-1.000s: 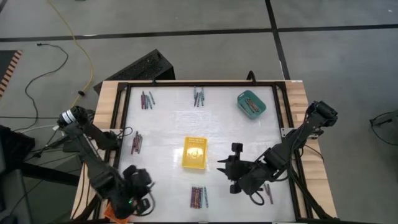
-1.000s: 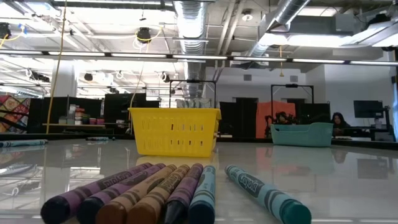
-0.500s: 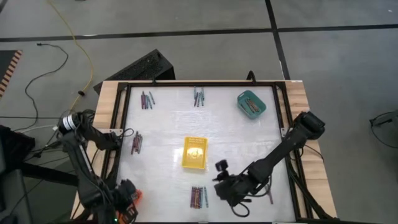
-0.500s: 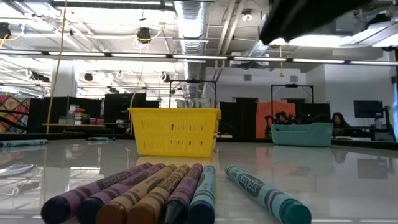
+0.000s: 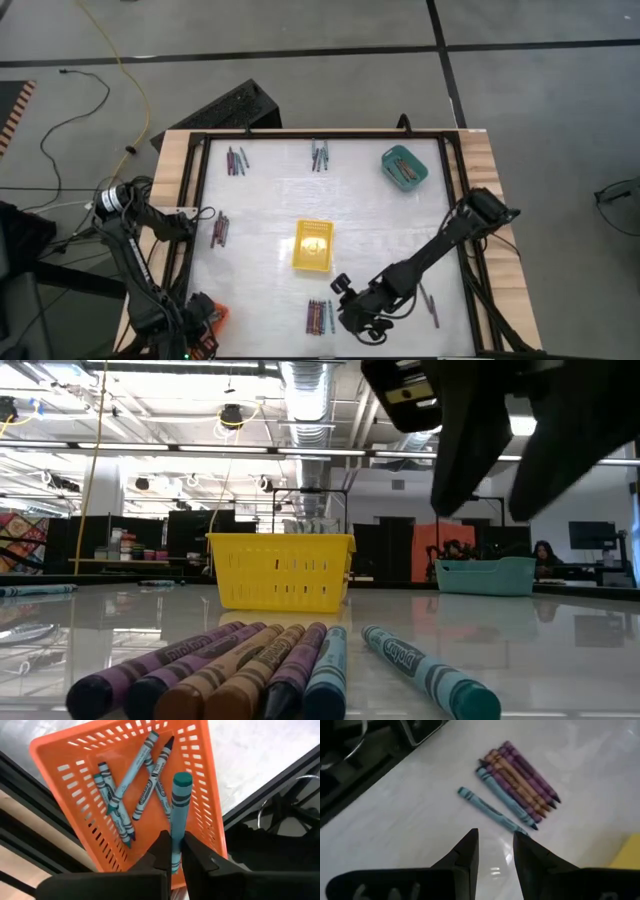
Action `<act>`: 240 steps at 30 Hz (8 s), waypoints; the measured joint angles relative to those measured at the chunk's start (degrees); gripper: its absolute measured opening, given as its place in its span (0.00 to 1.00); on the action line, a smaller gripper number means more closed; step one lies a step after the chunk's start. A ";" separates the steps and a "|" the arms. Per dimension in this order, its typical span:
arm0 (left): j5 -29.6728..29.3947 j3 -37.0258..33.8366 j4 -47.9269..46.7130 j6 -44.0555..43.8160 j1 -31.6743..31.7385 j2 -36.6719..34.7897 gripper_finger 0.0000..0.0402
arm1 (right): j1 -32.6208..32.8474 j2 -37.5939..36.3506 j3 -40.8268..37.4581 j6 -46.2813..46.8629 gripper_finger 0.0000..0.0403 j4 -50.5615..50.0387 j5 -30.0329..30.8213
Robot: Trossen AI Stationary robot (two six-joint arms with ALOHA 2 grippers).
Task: Sort crayons
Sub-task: Put the light blue crayon into the orange basket
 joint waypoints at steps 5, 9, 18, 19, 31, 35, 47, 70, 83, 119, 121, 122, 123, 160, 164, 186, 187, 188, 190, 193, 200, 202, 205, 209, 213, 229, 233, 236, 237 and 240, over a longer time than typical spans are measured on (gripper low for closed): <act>-0.14 -0.54 0.33 0.23 0.30 -0.03 0.03 | 0.06 1.51 0.00 -7.77 0.29 0.38 -0.90; -0.25 -0.60 0.36 0.52 0.30 0.05 0.03 | 0.05 1.97 0.00 -10.66 0.29 1.40 -0.95; -0.04 -0.66 0.61 0.55 0.30 0.12 0.09 | -0.65 1.93 0.00 -13.66 0.29 5.14 -2.72; 0.15 -0.66 0.61 0.52 0.30 0.14 0.11 | -0.89 1.93 0.00 -13.57 0.29 5.01 -3.30; 1.29 -0.43 0.11 1.59 1.40 0.25 0.34 | -4.05 1.95 0.00 -12.13 0.29 4.86 -8.43; -2.73 1.45 -0.80 3.49 2.33 -0.15 0.36 | -4.41 2.80 0.00 -12.39 0.29 5.51 -11.05; -19.44 9.55 -5.56 16.92 5.45 -1.56 0.36 | -5.10 8.62 4.14 -15.02 0.29 4.28 -14.33; -26.40 10.81 -5.73 28.73 7.32 -1.59 0.36 | -5.95 15.61 14.38 -13.83 0.08 -12.74 -17.14; -31.24 10.81 -5.68 35.10 7.49 -1.61 0.36 | -5.78 15.34 14.25 -8.75 0.01 -15.18 -17.23; -60.66 1.11 13.85 72.33 16.81 -1.65 0.36 | -5.39 -2.07 14.05 -1.24 0.00 -12.74 -8.92; -61.78 0.02 17.18 74.64 17.71 -1.65 0.36 | -5.34 -3.11 14.08 -1.68 0.00 -11.02 -8.11; -62.11 -0.45 18.46 75.72 18.11 -1.65 0.36 | -5.30 -3.77 14.10 -1.94 0.00 -10.40 -8.07; -62.14 -0.96 19.75 76.87 18.50 -1.65 0.36 | -5.30 -4.22 14.10 -2.13 0.00 -9.69 -8.07; -53.23 -2.76 84.38 144.62 21.93 -1.63 0.36 | -2.79 -13.15 14.16 -23.19 0.00 22.39 -2.08; -49.77 -2.76 86.47 145.04 22.75 -1.61 0.36 | -2.94 -13.13 14.16 -23.34 0.00 23.73 -2.08; -46.84 -2.72 88.33 151.54 22.94 -1.61 0.02 | -4.51 -13.11 14.16 -20.82 0.04 22.18 -0.07; -47.74 -2.72 88.12 151.32 22.74 -1.61 0.02 | -4.53 -13.11 14.16 -20.40 0.06 21.35 0.95; -48.44 -2.72 87.63 151.14 22.51 -1.61 0.02 | -4.58 -13.11 14.16 -19.95 0.09 20.41 1.69; -50.45 -2.59 85.61 150.06 21.74 -1.61 0.02 | -4.65 -13.11 14.16 -18.83 0.14 18.09 2.53; -54.97 -1.73 79.13 146.27 20.14 -1.61 0.02 | -4.73 -13.07 14.15 -17.54 0.21 15.34 4.02; -62.86 4.47 48.21 119.69 14.96 -1.61 0.02 | -4.77 -13.04 14.14 -14.16 0.32 6.96 9.98; -62.58 7.77 35.10 106.26 13.56 -1.61 0.02 | -4.75 -13.04 14.14 -12.89 0.33 4.21 10.27; -56.72 11.98 15.27 82.89 12.15 -1.63 0.02 | -5.03 -13.04 14.14 -10.77 0.33 0.20 10.23; -43.18 13.70 -0.96 57.76 10.54 -1.65 0.02 | -5.63 -13.04 14.14 -8.25 0.33 -4.33 10.27; -29.73 12.98 -11.09 38.47 8.07 -1.65 0.02 | -5.98 -13.05 14.14 -5.91 0.33 -7.73 10.18; -12.88 0.48 -0.40 -1.90 -4.48 -2.05 0.03 | -5.06 -13.09 14.14 -4.62 0.33 -13.68 9.90; -10.29 -0.69 0.35 -2.08 -3.20 -1.96 0.03 | -5.06 -13.09 14.14 -4.63 0.33 -13.68 9.90; -8.98 -0.77 -0.52 -2.43 -2.85 -1.76 0.05 | -5.04 -13.09 14.14 -4.42 0.33 -13.74 9.86; -8.84 -0.77 -0.55 -2.41 -2.89 -1.76 0.06 | -5.06 -13.09 14.14 -4.10 0.33 -13.83 9.82; -8.60 -0.77 -0.84 -2.65 -2.89 -1.72 0.10 | -4.98 -13.09 14.14 -3.76 0.33 -14.51 9.77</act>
